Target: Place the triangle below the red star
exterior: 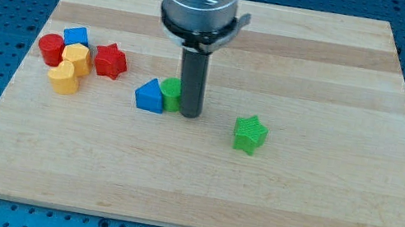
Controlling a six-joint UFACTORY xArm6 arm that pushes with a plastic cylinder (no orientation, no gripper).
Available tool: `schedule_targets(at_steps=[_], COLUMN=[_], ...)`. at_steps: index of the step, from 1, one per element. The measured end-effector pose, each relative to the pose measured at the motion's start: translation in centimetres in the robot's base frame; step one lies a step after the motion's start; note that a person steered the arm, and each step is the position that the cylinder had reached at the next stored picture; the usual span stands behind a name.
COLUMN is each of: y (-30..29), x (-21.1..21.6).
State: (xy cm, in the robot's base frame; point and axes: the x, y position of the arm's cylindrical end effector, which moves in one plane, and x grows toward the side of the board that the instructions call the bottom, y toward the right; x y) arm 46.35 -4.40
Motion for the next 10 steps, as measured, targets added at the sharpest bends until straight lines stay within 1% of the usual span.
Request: schedule_targets(at_steps=[2,6,8,9,10], y=[-4.4,-10.5,-11.3,-10.5,-8.2], x=[0.0,-0.2,-0.9,0.1,1.3])
